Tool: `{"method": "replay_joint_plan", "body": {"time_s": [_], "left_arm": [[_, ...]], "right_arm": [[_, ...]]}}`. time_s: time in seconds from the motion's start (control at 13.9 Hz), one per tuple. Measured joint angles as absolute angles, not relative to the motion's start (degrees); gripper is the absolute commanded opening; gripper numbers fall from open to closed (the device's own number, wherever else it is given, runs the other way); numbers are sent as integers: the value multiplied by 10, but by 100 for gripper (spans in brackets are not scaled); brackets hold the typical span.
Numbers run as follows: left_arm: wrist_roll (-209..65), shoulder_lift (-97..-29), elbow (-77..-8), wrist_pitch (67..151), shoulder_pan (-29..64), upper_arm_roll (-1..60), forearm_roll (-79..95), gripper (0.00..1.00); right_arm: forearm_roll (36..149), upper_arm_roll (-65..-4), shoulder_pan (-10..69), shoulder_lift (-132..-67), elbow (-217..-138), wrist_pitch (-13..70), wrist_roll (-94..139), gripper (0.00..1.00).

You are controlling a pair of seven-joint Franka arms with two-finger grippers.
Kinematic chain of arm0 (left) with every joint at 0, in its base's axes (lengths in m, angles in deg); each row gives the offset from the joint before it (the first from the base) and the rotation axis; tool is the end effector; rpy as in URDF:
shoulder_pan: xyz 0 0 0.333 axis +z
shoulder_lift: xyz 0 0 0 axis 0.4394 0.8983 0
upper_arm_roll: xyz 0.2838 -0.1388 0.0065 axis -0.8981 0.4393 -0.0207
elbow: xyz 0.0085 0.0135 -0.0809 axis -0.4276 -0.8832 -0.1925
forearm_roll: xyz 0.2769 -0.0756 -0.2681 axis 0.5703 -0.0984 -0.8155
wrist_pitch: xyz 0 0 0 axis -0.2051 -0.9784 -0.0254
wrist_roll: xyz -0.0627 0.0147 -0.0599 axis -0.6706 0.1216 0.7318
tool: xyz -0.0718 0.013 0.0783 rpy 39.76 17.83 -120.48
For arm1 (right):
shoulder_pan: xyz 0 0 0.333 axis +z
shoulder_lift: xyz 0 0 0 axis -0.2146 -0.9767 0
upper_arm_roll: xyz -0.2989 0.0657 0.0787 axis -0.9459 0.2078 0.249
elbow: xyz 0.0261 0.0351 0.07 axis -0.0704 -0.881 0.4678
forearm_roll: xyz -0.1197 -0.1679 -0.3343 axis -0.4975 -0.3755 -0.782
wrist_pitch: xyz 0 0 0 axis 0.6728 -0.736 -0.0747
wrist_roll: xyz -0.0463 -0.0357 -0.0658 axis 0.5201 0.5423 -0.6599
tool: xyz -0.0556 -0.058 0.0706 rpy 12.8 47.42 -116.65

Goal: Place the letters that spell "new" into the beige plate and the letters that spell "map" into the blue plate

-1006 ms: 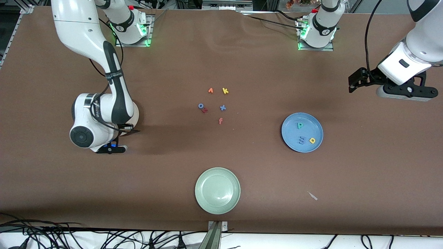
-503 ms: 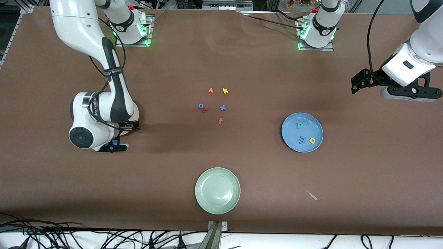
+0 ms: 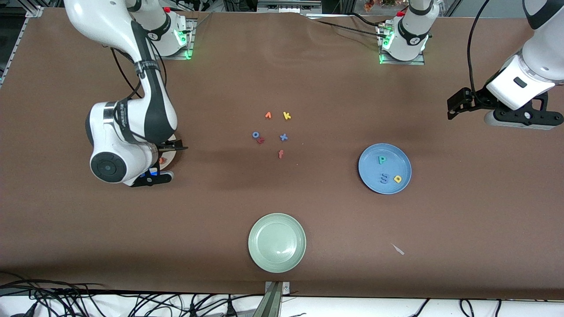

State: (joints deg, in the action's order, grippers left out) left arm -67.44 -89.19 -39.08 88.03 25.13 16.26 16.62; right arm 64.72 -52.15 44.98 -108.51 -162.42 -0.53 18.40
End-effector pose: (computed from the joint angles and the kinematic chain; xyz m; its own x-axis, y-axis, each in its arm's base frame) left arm 0.5549 -0.0598 0.5829 0.9974 -0.0709 -0.0086 -0.0708 -0.9975 0.0042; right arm 0.6235 0.1612 0.3390 0.8768 0.1258 -0.4641 0.1729 -0.9831 0.0603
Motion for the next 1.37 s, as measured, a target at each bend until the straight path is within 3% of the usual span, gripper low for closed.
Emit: {"method": "replay_joint_plan", "body": {"time_s": [0.22, 0.5, 0.65, 1.01, 1.37], "left_arm": [[-674, -892, -391, 881, 251, 163, 166, 100], [-674, -892, -390, 881, 251, 163, 166, 100], [-674, -892, -390, 881, 251, 163, 166, 100], [-674, -892, -390, 881, 251, 163, 166, 100], [-674, -892, -390, 882, 251, 164, 166, 100]], "right_arm": [[621, -499, 440, -1033, -1625, -10, 189, 100], [581, -366, 333, -935, -1657, -6, 189, 100], [556, -326, 288, -890, -1666, -7, 189, 100], [536, -312, 233, -809, -1676, -9, 191, 100], [536, -312, 218, -802, -1686, 23, 191, 100]]}}
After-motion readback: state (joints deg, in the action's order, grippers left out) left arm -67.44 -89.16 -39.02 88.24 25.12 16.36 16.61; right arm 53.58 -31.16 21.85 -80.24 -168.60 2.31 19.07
